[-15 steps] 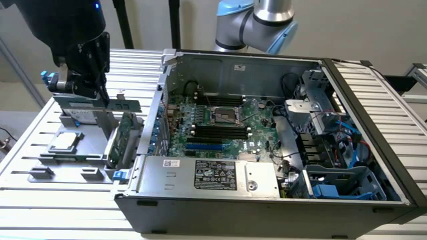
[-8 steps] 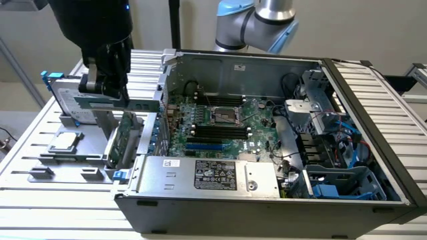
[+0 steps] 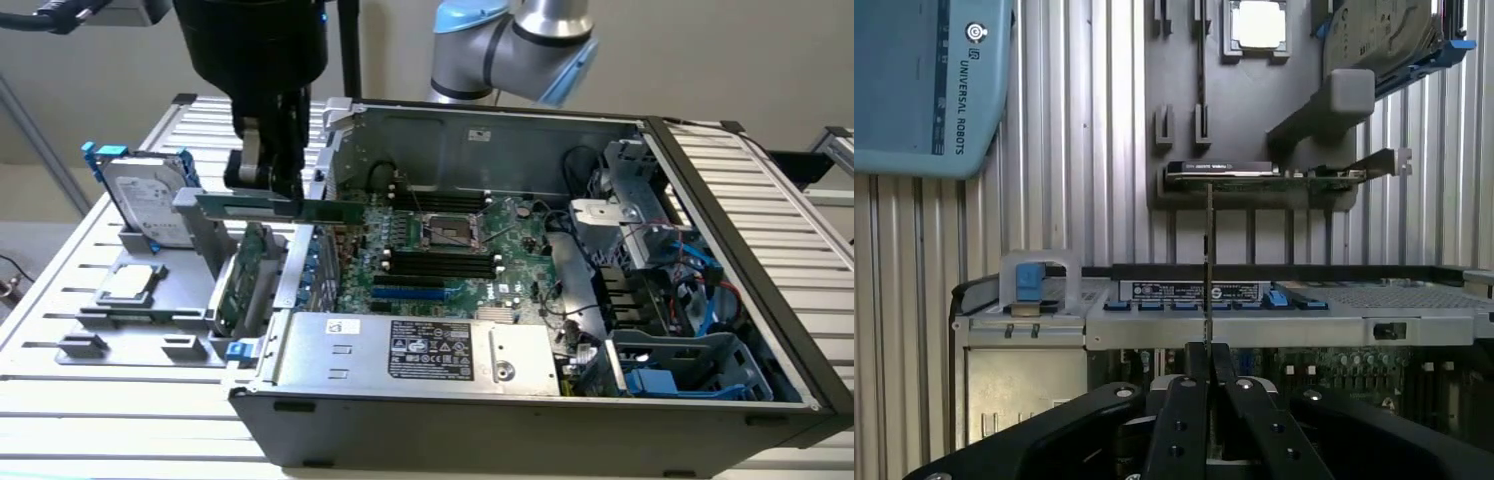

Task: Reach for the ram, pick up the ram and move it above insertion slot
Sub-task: 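Pick up the ram and move it above insertion slot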

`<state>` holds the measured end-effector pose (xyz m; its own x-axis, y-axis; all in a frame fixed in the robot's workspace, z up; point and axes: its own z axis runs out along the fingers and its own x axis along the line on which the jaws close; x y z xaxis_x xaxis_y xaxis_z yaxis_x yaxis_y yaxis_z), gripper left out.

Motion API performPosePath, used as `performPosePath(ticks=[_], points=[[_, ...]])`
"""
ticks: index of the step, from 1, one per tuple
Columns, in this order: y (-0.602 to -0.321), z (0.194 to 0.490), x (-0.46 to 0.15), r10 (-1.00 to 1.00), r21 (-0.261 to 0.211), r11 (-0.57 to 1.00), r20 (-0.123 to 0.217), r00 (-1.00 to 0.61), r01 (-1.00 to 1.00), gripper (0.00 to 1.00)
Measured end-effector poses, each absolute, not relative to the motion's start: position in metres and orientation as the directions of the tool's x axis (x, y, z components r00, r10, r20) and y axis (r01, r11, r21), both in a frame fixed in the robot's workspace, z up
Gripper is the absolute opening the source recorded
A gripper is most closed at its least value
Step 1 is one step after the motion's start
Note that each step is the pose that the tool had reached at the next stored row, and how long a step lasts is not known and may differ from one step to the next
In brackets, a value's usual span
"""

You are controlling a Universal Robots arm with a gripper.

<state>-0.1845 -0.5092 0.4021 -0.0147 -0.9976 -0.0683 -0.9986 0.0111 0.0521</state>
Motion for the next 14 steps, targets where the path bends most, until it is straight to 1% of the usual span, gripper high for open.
performPosePath(ticks=[8, 14], points=[[-0.505, 0.402, -0.150, -0.998, 0.052, 0.011, -0.068, -0.015, -0.999, 0.13], [-0.494, 0.402, -0.133, -0.998, 0.052, 0.011, -0.068, -0.015, -0.999, 0.13]])
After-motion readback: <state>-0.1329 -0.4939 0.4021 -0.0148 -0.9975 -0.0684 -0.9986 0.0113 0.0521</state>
